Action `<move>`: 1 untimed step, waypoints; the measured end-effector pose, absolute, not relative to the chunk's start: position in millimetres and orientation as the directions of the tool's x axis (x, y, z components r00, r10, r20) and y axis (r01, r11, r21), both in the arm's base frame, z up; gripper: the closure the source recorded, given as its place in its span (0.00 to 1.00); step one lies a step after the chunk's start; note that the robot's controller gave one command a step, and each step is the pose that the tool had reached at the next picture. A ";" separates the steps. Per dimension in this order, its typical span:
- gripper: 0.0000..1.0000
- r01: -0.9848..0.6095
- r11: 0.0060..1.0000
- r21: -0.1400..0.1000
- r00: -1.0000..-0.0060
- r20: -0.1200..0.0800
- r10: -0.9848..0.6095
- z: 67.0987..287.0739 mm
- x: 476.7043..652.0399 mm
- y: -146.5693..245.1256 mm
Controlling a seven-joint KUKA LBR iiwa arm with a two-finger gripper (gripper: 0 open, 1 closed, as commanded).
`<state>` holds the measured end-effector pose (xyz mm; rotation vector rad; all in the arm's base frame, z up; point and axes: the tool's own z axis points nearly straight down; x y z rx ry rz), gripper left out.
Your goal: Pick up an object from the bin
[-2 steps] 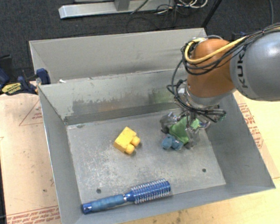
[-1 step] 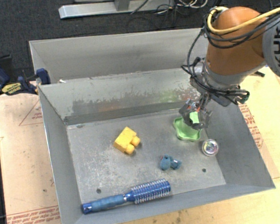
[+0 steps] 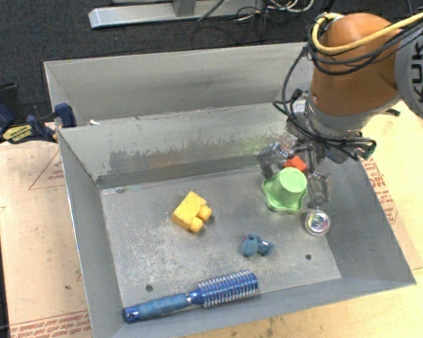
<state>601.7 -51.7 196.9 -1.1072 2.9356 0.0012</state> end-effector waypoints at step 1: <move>0.00 -0.928 0.372 0.003 -0.372 -0.001 -0.928 68.8 562.0 45.3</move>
Offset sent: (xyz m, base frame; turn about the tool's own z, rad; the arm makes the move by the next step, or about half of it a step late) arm -0.0390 0.0954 -0.1269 -0.4707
